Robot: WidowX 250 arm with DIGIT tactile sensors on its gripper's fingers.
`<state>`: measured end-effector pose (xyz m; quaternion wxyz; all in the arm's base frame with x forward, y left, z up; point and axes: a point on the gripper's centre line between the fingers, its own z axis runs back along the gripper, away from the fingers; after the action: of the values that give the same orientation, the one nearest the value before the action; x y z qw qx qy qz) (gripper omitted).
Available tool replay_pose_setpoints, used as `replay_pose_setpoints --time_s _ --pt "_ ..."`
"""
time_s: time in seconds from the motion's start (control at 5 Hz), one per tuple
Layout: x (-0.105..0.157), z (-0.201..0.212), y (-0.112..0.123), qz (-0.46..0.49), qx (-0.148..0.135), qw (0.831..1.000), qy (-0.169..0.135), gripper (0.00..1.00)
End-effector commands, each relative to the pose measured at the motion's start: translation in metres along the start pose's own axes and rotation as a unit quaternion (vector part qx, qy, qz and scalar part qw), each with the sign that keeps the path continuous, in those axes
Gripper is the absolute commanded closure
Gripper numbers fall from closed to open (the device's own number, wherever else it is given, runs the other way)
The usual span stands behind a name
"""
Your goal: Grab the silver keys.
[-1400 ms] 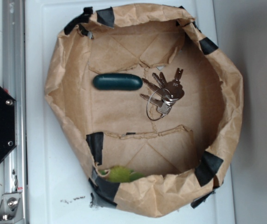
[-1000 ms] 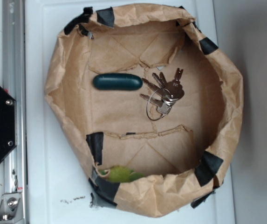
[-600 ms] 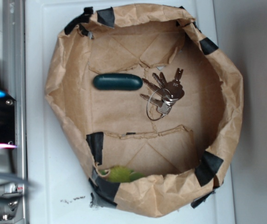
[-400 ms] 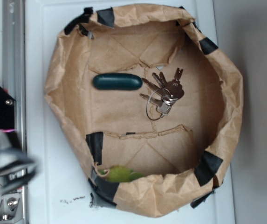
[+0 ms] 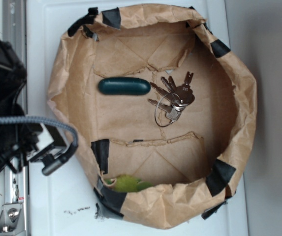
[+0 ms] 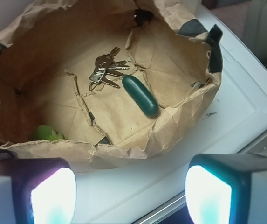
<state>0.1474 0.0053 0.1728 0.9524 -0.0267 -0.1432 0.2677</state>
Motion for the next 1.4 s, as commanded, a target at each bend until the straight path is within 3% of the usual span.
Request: replay_pose_setpoints --time_s 0.0,0.2,0.4,0.6,0.8,1.0,1.2 --pt "0.003 0.003 -0.003 -0.005 -0.004 1.0 -0.007 0.0" --pt "0.003 0.003 -0.003 -0.005 -0.004 1.0 -0.007 0.0" --pt "0.042 -0.024 -0.024 0.023 0.005 1.0 0.0 0.0" --pt "0.072 -0.046 -0.041 0.033 0.002 0.999 -0.011 0.0" --pt "0.075 -0.064 -0.044 0.028 -0.014 0.999 -0.015 0.0" --pt "0.069 -0.08 -0.038 0.059 -0.055 0.995 -0.055 0.0" --pt "0.062 -0.093 -0.035 0.067 -0.068 0.994 -0.056 0.0"
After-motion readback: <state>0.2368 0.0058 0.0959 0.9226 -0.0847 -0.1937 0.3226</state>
